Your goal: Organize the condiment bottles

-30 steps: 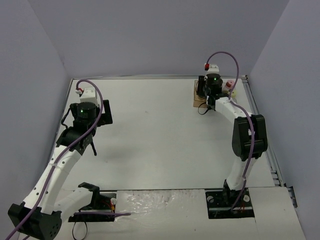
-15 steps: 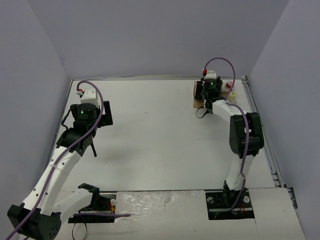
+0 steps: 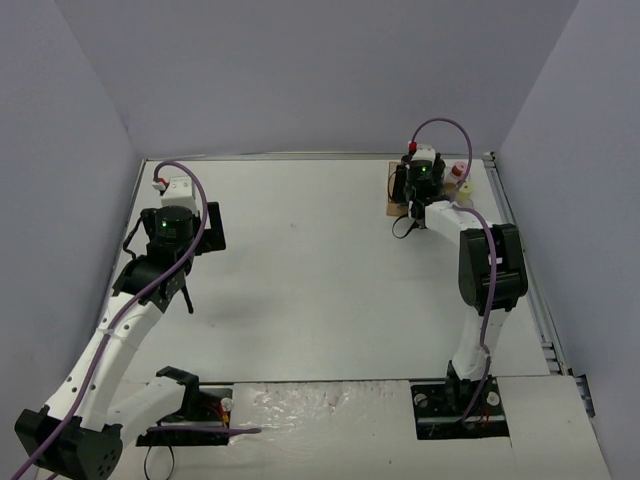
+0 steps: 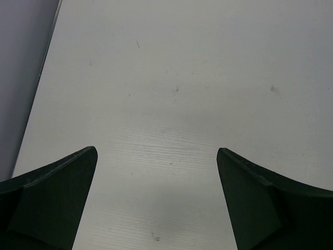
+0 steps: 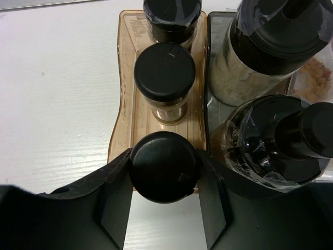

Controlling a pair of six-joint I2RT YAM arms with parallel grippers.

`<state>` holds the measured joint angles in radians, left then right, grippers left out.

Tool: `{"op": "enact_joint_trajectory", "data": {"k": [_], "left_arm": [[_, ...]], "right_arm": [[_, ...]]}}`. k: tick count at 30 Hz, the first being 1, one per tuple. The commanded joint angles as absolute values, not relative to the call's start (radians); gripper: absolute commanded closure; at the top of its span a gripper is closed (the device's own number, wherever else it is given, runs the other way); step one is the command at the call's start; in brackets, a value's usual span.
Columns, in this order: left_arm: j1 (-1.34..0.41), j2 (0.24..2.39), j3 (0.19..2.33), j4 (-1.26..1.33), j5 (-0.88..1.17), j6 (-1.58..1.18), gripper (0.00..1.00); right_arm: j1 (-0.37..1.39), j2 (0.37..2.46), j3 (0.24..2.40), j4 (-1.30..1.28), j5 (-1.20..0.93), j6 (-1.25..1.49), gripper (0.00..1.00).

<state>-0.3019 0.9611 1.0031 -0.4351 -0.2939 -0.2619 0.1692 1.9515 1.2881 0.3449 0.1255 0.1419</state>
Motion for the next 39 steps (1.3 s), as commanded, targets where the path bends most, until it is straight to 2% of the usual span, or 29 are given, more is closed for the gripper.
{"op": "enact_joint_trajectory", "data": {"k": [1, 9, 14, 21, 28, 39], "left_arm": [[-0.308, 0.962, 1.028, -0.37, -0.305, -0.245, 0.03], [-0.307, 0.962, 1.029, -0.371, -0.305, -0.243, 0.03], [-0.305, 0.96, 1.032, -0.374, -0.307, -0.242, 0.03], [-0.302, 0.953, 1.035, -0.38, -0.311, -0.241, 0.03], [-0.293, 0.921, 1.04, -0.385, -0.314, -0.227, 0.03], [-0.295, 0.834, 0.994, -0.376, -0.307, -0.238, 0.03]], "right_arm": [[0.161, 1.935, 1.321, 0.385, 0.158, 0.16, 0.49], [0.161, 1.846, 1.308, 0.358, 0.12, 0.163, 0.36], [0.164, 1.692, 1.252, 0.337, 0.067, 0.169, 0.3], [0.163, 1.334, 1.139, 0.276, 0.04, 0.138, 0.2], [0.163, 0.899, 0.974, 0.137, 0.084, 0.138, 0.01], [0.177, 0.381, 0.787, 0.003, 0.154, 0.195, 0.0]]}}
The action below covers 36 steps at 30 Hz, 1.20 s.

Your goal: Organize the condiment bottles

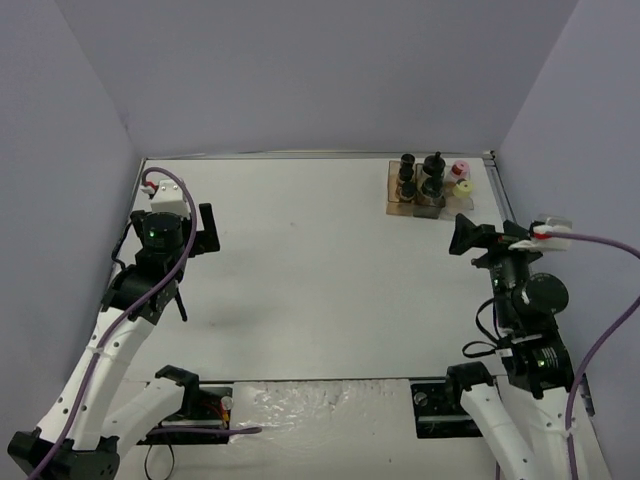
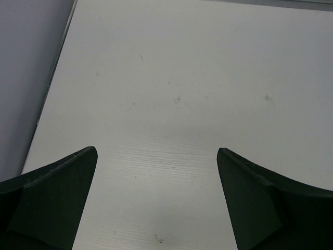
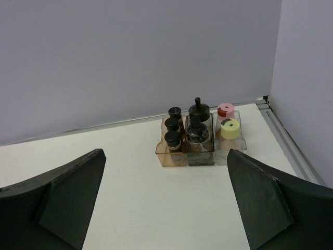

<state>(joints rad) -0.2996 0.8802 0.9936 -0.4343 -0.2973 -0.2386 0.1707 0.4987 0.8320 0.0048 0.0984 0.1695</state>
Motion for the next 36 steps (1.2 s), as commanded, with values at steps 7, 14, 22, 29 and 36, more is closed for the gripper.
{"op": "enact_joint_trajectory", "data": {"k": [7, 14, 22, 29, 36], "left_arm": [[-0.296, 0.769, 0.928, -0.364, -0.301, -0.236, 0.03], [-0.295, 0.784, 0.912, -0.32, -0.292, -0.23, 0.03], [-0.296, 0.841, 0.91, -0.302, -0.273, -0.233, 0.03], [-0.297, 0.849, 0.907, -0.302, -0.273, -0.233, 0.03], [-0.303, 0.861, 0.909, -0.299, -0.274, -0.232, 0.03]], "right_arm": [[0.188, 0.288, 0.714, -0.063, 0.167, 0.235, 0.0], [0.186, 0.36, 0.72, -0.074, 0.154, 0.244, 0.0], [0.186, 0.348, 0.727, -0.075, 0.183, 0.233, 0.0], [0.187, 0.36, 0.734, -0.074, 0.183, 0.226, 0.0], [0.186, 0.352, 0.737, -0.074, 0.185, 0.221, 0.0]]}}
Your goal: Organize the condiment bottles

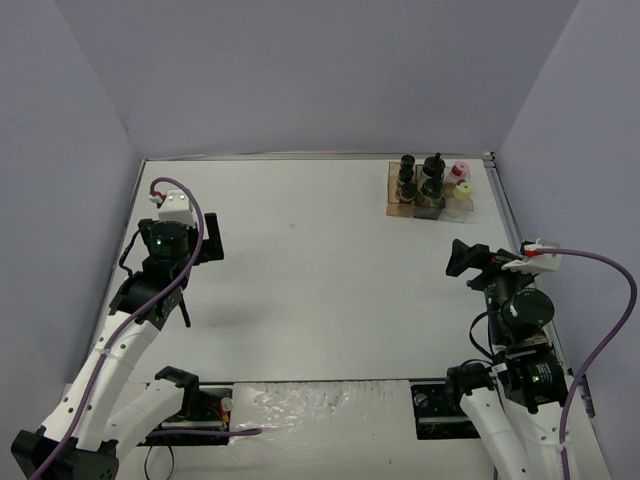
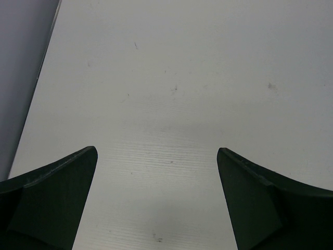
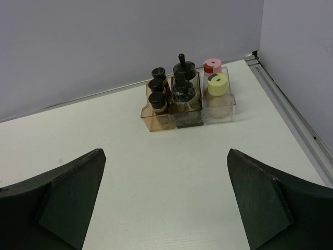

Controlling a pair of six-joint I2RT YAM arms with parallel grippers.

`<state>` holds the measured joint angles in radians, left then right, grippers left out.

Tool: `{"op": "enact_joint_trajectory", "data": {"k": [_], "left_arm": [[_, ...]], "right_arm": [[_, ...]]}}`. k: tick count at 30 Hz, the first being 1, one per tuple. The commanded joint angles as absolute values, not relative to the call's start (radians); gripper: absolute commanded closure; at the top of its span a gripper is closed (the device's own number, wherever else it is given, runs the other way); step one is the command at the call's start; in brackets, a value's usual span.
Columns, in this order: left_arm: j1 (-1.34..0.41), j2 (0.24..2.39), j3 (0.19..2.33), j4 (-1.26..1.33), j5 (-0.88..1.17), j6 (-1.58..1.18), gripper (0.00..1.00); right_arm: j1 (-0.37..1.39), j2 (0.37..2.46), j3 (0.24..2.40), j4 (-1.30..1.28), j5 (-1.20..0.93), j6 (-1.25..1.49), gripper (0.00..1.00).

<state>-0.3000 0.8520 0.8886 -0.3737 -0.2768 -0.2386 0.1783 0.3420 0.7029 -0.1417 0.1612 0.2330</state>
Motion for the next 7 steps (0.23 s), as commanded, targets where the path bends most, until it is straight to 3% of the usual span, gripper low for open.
{"op": "enact_joint_trajectory", "data": {"k": [1, 7], "left_arm": [[-0.304, 0.863, 0.908, -0.298, -0.273, -0.232, 0.03], [-0.305, 0.862, 0.908, -0.299, -0.274, -0.23, 0.03]], "right_arm": [[0.186, 0.353, 0.736, -0.074, 0.186, 0.221, 0.0], [0.186, 0.357, 0.736, -0.074, 0.178, 0.219, 0.0]]}}
